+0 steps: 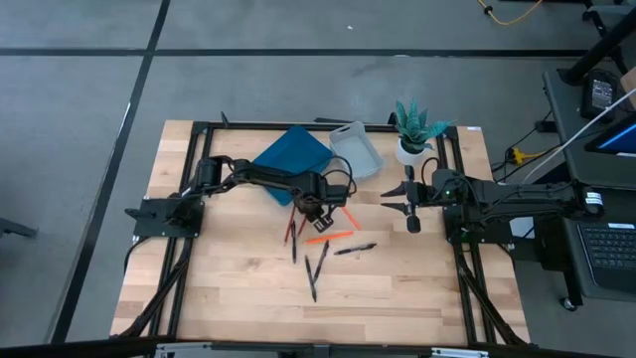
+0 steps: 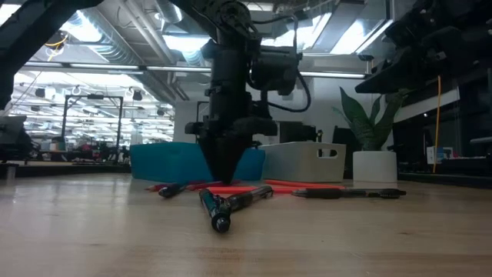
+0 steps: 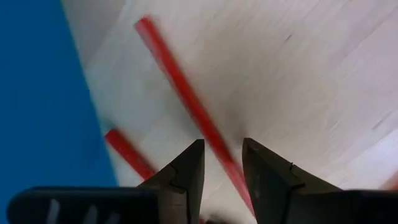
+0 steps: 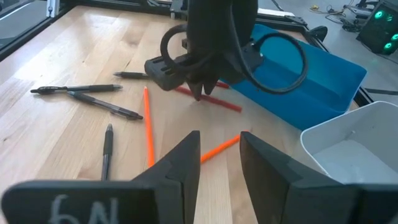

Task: Sort pens & pencils
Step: Put the red pencil into the blue bin

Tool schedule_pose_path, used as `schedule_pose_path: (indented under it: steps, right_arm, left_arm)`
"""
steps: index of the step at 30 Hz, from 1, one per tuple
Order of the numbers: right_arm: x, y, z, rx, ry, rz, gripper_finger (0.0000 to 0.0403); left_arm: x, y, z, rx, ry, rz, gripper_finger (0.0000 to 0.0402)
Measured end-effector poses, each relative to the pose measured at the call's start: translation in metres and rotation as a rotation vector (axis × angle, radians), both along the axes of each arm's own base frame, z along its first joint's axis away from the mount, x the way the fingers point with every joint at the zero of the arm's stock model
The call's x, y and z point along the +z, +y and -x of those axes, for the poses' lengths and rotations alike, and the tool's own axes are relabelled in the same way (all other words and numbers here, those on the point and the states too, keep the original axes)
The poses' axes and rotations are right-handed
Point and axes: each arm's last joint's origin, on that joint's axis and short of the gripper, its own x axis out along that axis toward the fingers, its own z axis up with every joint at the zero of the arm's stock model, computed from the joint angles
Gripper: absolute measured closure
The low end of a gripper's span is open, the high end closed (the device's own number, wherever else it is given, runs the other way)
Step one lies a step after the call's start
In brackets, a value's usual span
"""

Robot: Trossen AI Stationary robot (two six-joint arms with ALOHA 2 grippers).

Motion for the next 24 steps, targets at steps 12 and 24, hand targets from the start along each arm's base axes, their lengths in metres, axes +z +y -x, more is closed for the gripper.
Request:
schedule_pose_path:
  steps: [12, 24]
  right_arm:
    - [-0.001, 0.0, 0.0, 0.0, 0.006, 0.0, 0.0288]
    - [-0.001, 0.0, 0.0, 0.0, 0.006, -0.001, 0.0288]
  left_arm:
    - [-0.009, -0.003, -0.007, -0.011, -0.041, 0.147, 0.0299]
    - [-0.015, -0.004, -0.007, -0.02, -0.016, 0.133, 0.0299]
